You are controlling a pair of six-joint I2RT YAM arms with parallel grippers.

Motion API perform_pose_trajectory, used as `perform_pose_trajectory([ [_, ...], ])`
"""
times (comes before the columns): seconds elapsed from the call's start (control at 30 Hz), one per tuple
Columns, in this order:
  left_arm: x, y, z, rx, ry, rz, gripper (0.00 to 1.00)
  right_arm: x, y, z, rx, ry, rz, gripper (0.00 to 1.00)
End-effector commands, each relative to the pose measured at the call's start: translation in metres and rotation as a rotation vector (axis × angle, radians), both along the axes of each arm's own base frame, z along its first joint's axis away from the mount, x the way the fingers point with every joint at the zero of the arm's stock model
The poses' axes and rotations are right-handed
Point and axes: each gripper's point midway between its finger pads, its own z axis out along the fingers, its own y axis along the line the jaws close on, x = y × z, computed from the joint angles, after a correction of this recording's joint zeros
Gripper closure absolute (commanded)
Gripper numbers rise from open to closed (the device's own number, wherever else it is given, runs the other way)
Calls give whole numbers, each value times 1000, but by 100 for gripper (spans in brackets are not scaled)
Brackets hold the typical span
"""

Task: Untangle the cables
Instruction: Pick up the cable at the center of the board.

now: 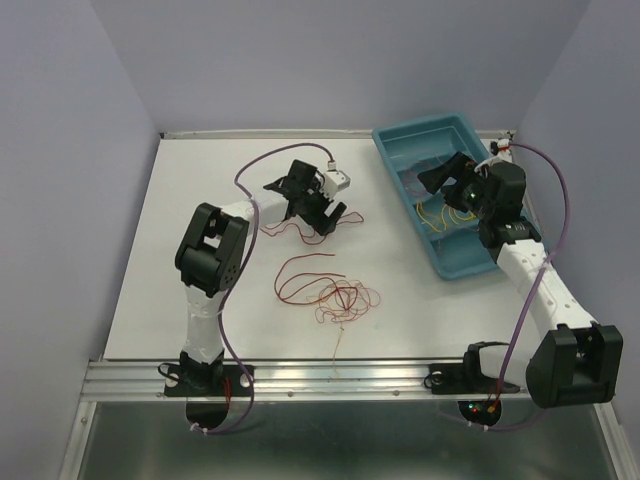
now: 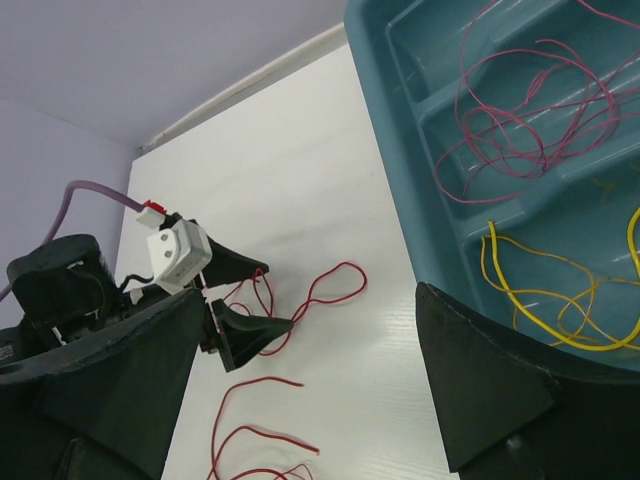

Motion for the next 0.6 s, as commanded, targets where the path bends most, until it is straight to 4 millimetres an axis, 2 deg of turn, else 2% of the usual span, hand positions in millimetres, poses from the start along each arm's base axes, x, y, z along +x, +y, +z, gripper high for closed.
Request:
perform_pose_trajectory([
  [0.0, -3, 1, 9, 0, -35, 10, 3, 3, 5, 3, 13, -35, 27, 9],
  [0.27, -4, -5, 3, 83, -83, 22, 3, 4, 4, 2, 13, -32, 25, 9],
  [0.37, -9, -7, -1, 112, -92, 3, 9, 4, 4, 1, 14, -30, 23, 9],
  [0.43, -11, -9, -7, 139, -91, -8, 26, 4, 4, 1, 14, -29, 25, 9],
  [0.47, -15, -8, -16, 163, -66, -22, 38, 4, 5, 1, 15, -30, 28, 9],
  [0.57, -17, -11, -20, 165, -38, -46, 52, 4, 5, 1, 16, -30, 27, 9],
])
